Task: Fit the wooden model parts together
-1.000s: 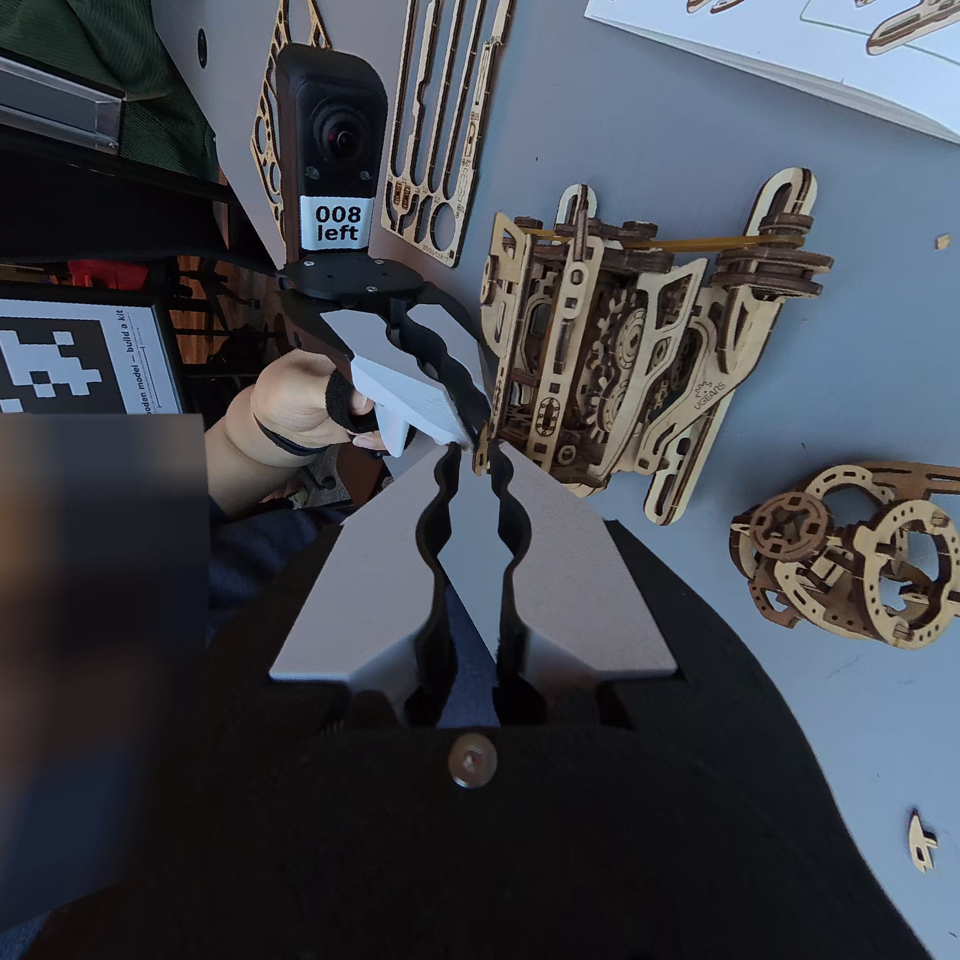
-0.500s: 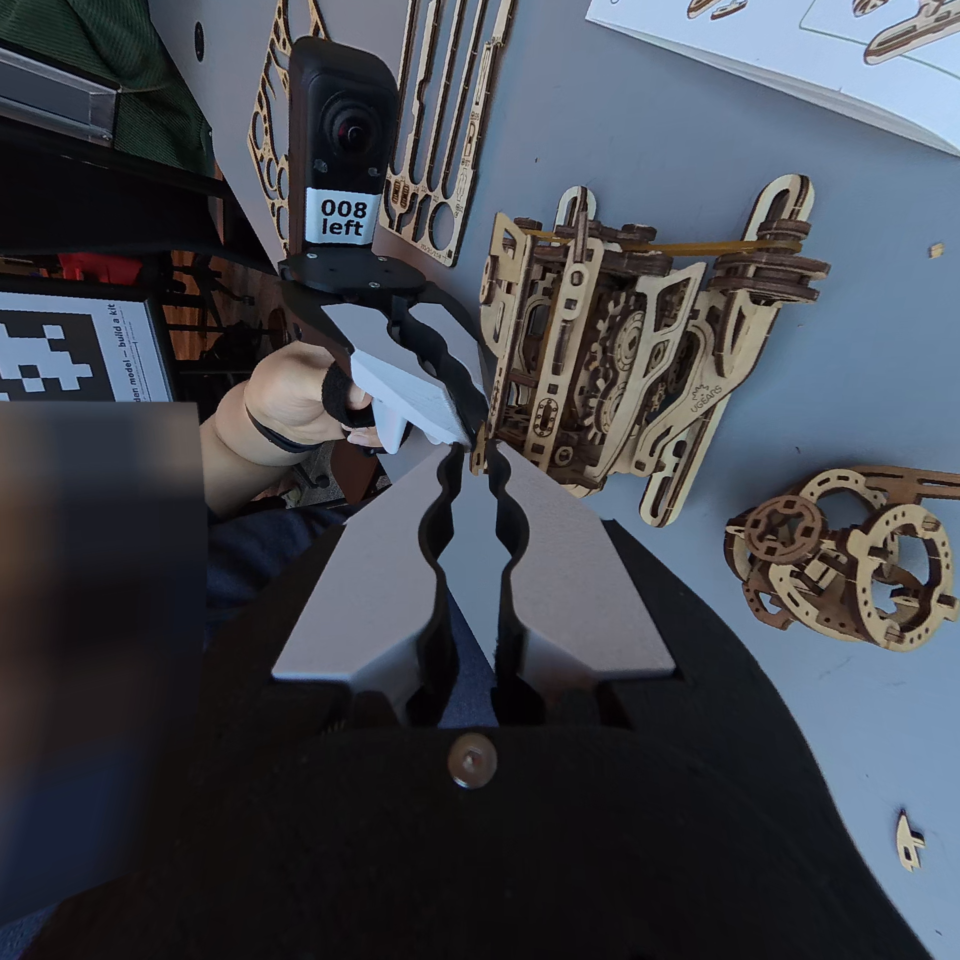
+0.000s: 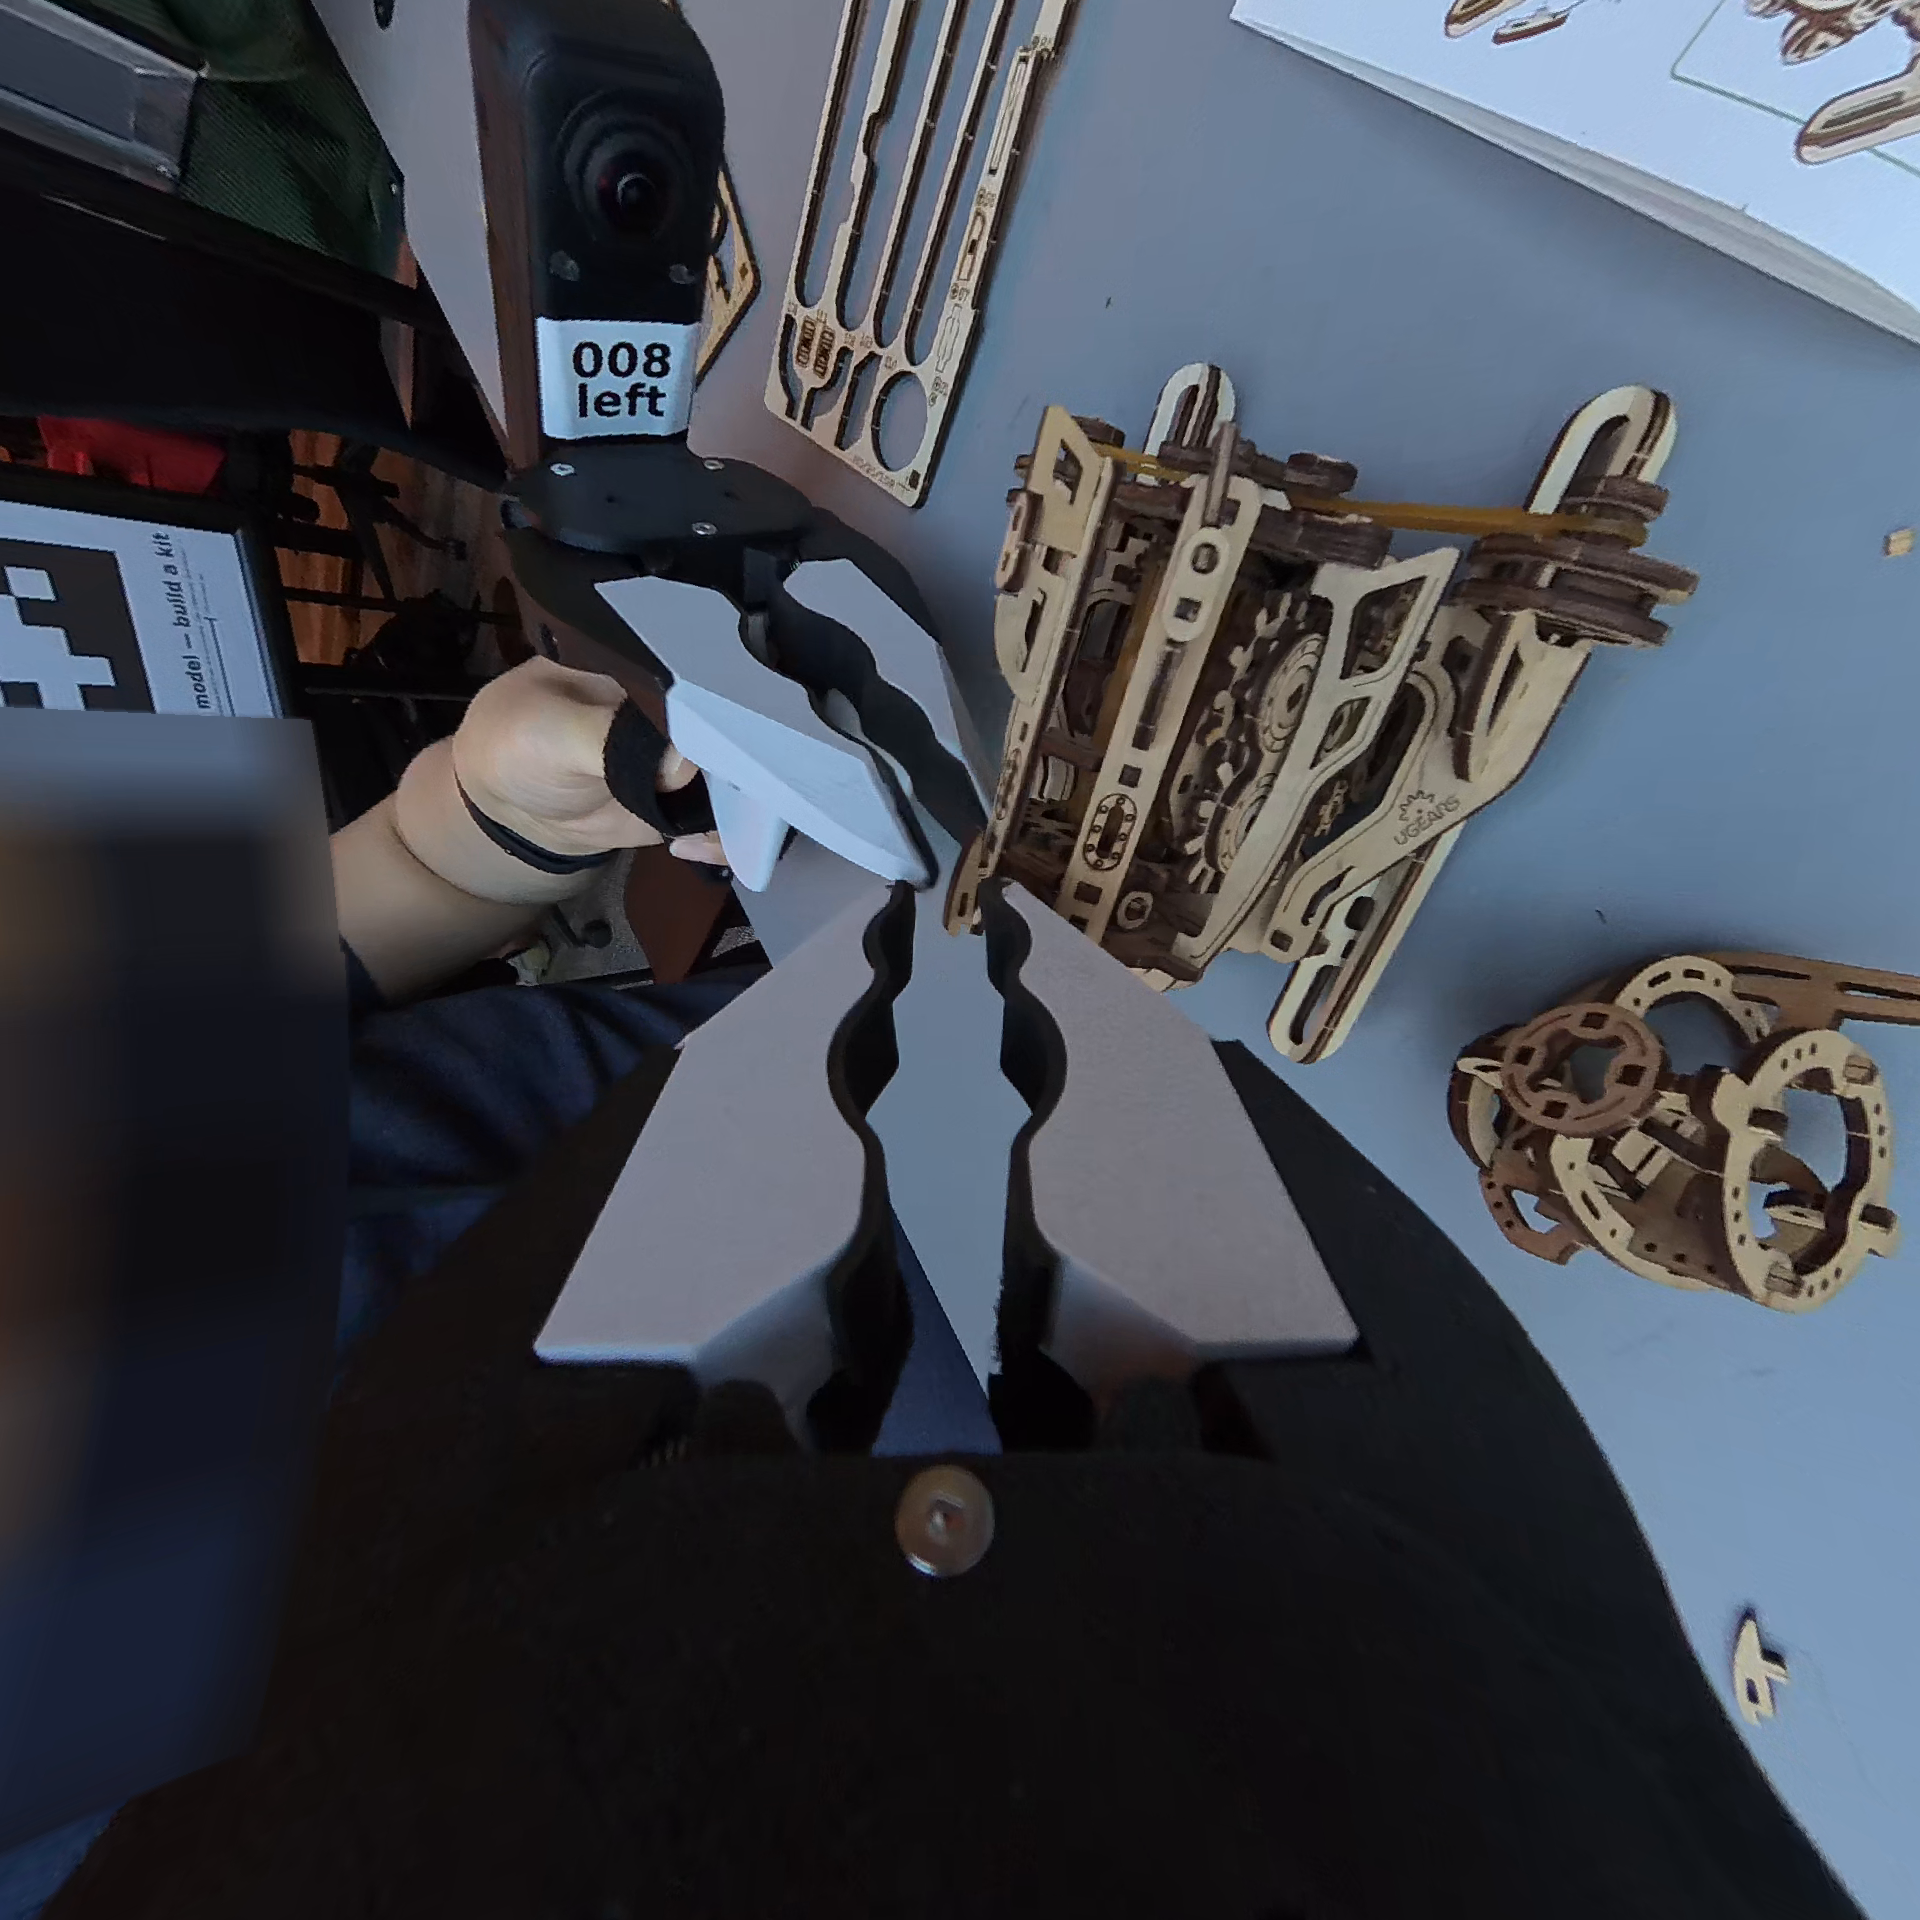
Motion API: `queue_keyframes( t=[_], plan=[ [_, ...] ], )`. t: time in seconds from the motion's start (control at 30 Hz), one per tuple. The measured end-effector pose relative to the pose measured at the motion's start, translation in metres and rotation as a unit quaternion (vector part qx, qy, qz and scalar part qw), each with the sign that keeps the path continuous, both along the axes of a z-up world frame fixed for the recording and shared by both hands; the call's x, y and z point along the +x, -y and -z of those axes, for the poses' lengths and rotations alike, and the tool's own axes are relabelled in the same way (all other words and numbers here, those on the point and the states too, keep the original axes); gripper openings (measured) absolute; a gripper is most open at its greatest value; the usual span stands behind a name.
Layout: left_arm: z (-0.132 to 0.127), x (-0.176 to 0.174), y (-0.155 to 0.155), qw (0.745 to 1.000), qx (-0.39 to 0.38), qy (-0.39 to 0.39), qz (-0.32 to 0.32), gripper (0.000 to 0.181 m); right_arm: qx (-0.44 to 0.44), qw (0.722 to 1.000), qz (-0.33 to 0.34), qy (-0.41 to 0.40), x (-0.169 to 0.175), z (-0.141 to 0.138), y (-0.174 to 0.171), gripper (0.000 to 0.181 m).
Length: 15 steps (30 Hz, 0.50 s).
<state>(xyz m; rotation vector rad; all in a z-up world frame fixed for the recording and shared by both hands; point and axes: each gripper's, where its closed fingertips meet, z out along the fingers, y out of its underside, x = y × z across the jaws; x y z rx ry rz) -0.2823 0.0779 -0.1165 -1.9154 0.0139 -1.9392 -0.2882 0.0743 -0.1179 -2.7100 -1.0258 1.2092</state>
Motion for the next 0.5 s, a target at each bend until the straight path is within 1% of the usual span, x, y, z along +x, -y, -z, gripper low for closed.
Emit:
queue_keyframes(
  t=[0.1, 0.2, 0.27, 0.3, 0.33, 0.37, 0.4, 0.43, 0.5],
  plan=[
    [-0.01, -0.01, -0.001, 0.999, -0.01, 0.032, -0.014, 0.014, 0.025, 1.0, -0.009, 0.012, 0.003, 0.001, -0.002, 0.012],
    [-0.016, -0.018, 0.008, 1.0, 0.006, 0.026, -0.006, 0.005, 0.05, 0.998, -0.024, 0.025, 0.006, 0.0, -0.002, 0.013],
    [-0.025, -0.027, 0.012, 0.999, 0.05, 0.016, -0.011, 0.006, 0.076, 0.996, -0.032, 0.042, 0.011, -0.001, -0.004, 0.015],
    [-0.033, -0.032, 0.012, 0.996, 0.088, 0.01, -0.015, 0.006, 0.094, 0.994, -0.037, 0.051, 0.013, -0.003, -0.005, 0.015],
    [-0.04, -0.037, 0.012, 0.99, 0.142, -0.008, -0.018, 0.005, 0.117, 0.99, -0.04, 0.062, 0.016, -0.004, -0.006, 0.015],
    [-0.043, -0.042, 0.01, 0.975, 0.215, -0.046, -0.023, 0.005, 0.14, 0.987, -0.044, 0.07, 0.018, -0.006, -0.007, 0.016],
    [-0.042, -0.046, 0.007, 0.949, 0.295, -0.104, -0.029, 0.006, 0.163, 0.983, -0.05, 0.072, 0.019, -0.009, -0.006, 0.016],
    [-0.04, -0.05, 0.003, 0.911, 0.376, -0.168, -0.036, 0.012, 0.193, 0.977, -0.057, 0.071, 0.019, -0.012, -0.004, 0.02],
    [-0.043, -0.052, -0.001, 0.815, 0.517, -0.258, -0.044, 0.013, 0.264, 0.96, -0.066, 0.062, 0.016, -0.016, -0.003, 0.024]
  ],
)
